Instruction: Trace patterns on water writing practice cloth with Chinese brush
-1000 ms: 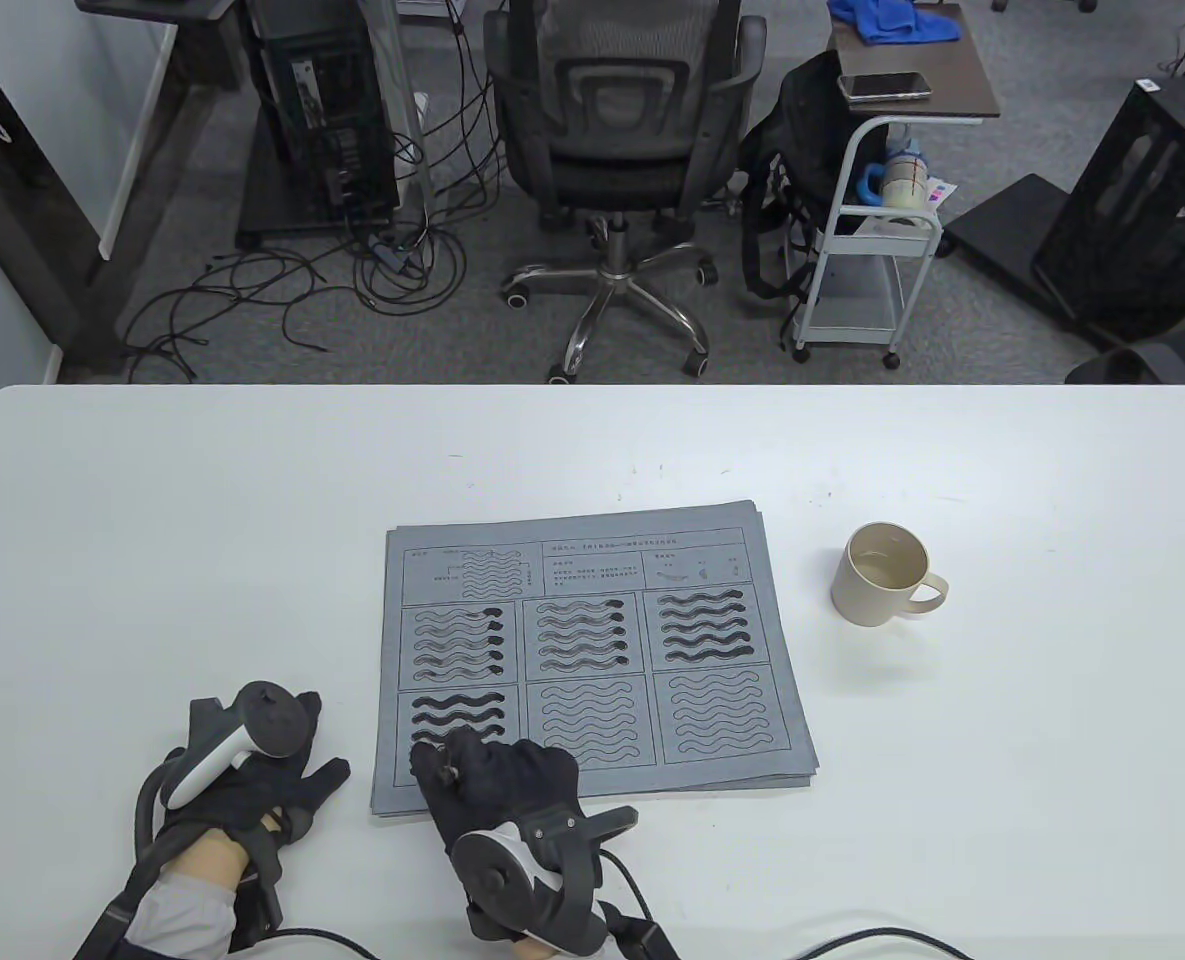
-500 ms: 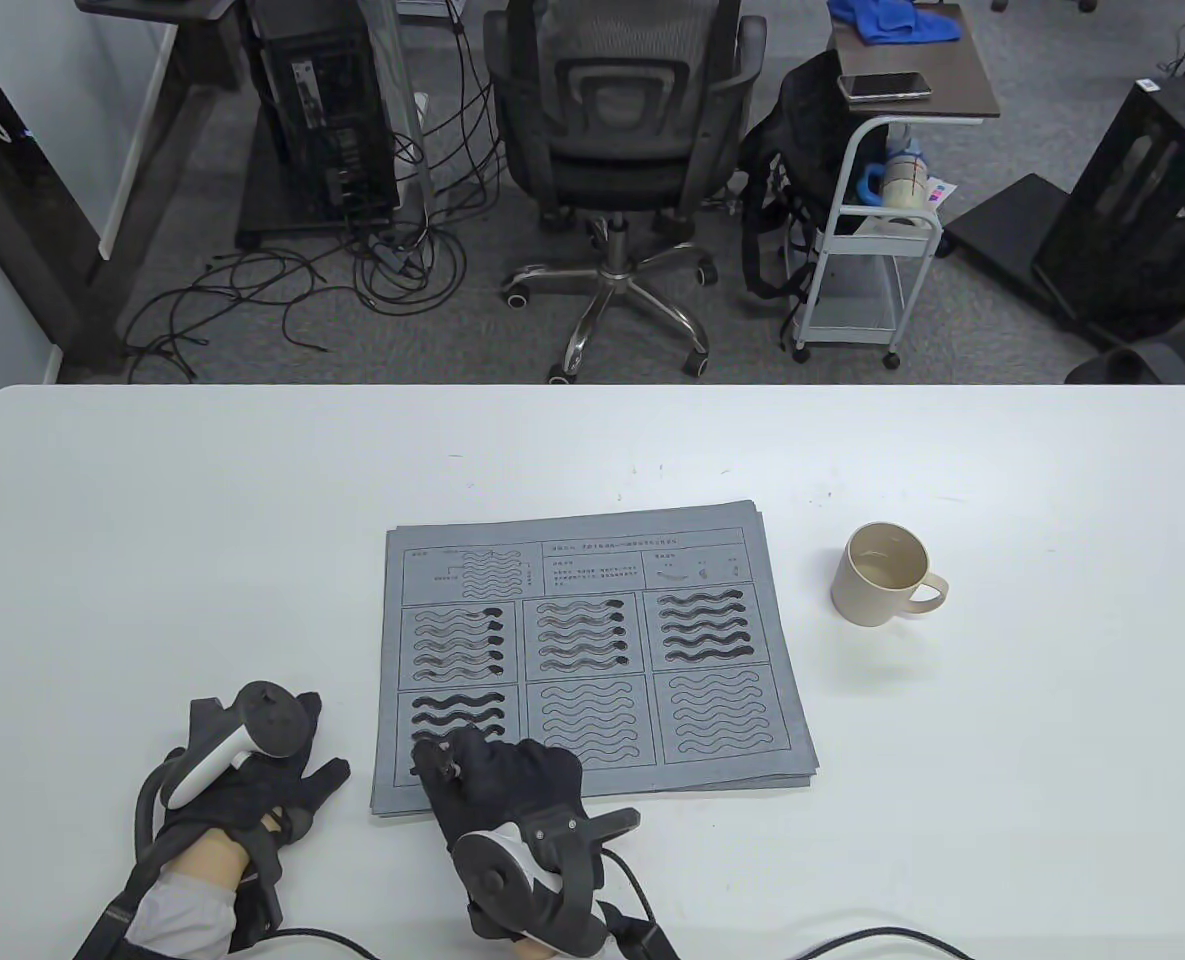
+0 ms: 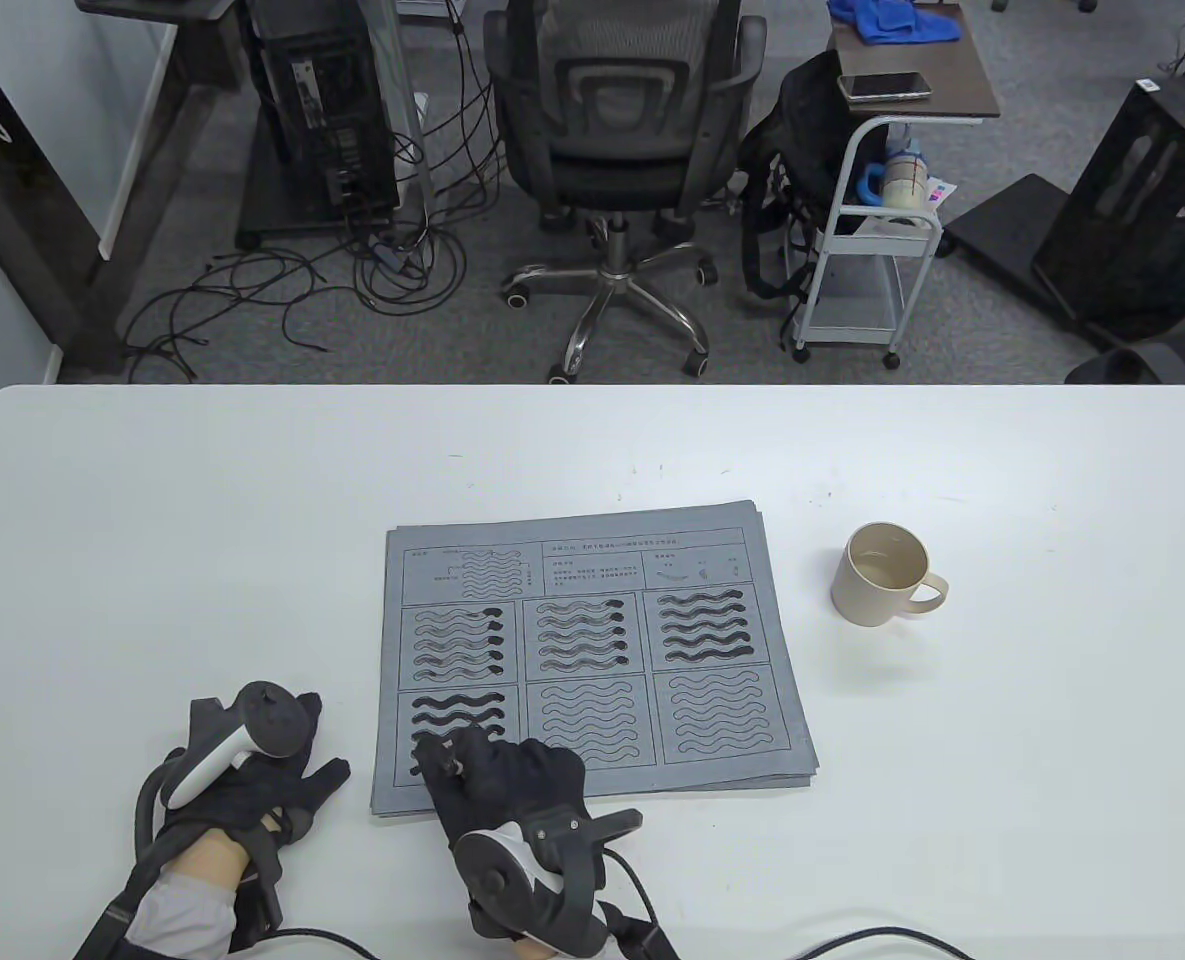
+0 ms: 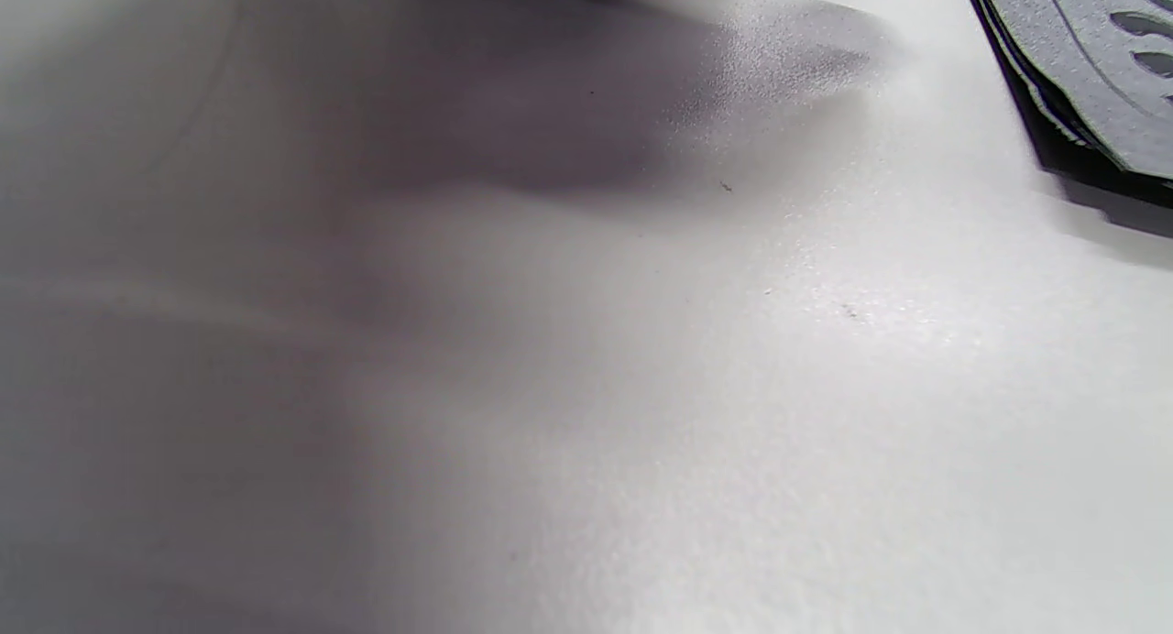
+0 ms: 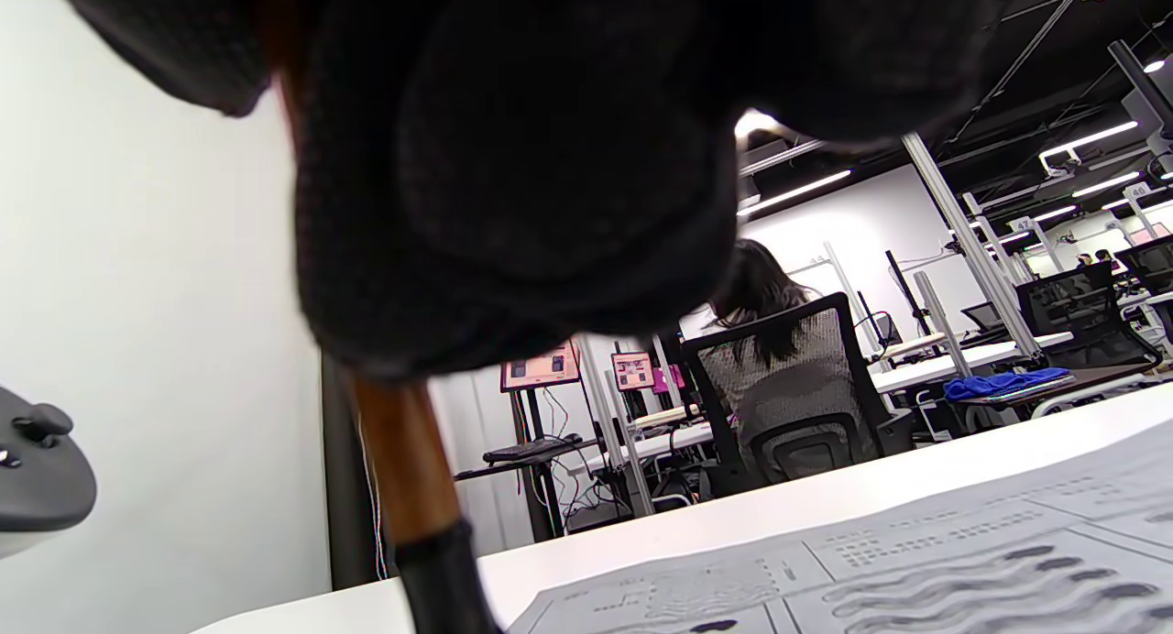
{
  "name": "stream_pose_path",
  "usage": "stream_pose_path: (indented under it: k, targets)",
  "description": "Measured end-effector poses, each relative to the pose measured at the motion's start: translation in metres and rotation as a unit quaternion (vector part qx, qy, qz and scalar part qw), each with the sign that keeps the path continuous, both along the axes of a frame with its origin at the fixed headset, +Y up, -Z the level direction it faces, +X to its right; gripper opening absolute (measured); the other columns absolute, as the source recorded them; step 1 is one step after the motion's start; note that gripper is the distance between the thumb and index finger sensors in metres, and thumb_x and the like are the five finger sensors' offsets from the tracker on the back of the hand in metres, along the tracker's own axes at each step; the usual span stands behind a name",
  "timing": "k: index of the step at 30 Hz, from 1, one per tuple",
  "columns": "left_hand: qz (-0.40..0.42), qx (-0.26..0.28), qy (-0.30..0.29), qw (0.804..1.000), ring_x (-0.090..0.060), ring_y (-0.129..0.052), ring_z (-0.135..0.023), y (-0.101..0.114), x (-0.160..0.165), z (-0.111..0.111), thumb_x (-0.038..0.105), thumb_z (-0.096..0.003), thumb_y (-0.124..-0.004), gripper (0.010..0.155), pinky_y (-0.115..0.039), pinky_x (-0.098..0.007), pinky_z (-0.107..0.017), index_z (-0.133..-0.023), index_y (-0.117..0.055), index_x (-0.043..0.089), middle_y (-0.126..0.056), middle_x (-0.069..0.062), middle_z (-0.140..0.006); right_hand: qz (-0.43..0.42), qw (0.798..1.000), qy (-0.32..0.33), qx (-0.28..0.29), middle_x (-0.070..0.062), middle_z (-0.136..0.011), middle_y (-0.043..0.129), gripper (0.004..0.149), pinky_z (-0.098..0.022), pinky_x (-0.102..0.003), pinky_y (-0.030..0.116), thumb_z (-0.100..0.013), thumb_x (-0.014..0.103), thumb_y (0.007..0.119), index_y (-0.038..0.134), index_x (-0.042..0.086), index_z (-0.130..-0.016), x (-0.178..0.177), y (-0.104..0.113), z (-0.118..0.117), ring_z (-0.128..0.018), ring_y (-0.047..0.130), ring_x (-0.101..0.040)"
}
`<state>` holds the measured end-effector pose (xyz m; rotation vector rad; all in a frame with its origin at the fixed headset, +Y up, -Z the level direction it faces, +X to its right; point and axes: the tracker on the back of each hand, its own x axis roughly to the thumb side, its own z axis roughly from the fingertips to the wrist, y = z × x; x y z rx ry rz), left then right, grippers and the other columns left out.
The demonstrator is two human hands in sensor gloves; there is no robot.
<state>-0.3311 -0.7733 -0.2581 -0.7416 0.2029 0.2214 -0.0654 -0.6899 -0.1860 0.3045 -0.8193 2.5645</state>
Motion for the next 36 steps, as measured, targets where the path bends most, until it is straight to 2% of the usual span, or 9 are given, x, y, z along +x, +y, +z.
stream_pose_path:
  k: [36]
  targets:
    - [0.001, 0.003, 0.0, 1.0, -0.038, 0.002, -0.105, 0.0001, -0.0001, -0.0002, 0.065, -0.0537, -0.052, 0.079, -0.007, -0.077, -0.067, -0.108, -0.001, 0.041, -0.002, -0.01, -0.12, 0.004, 1.0, -0.019, 0.004, -0.007, -0.036, 0.111, 0.045, -0.031, -0.045, 0.083, -0.052, 0.048, 0.079, 0.098, 0.009, -0.062, 0.0043, 0.001, -0.0015, -0.024, 0.104, -0.019]
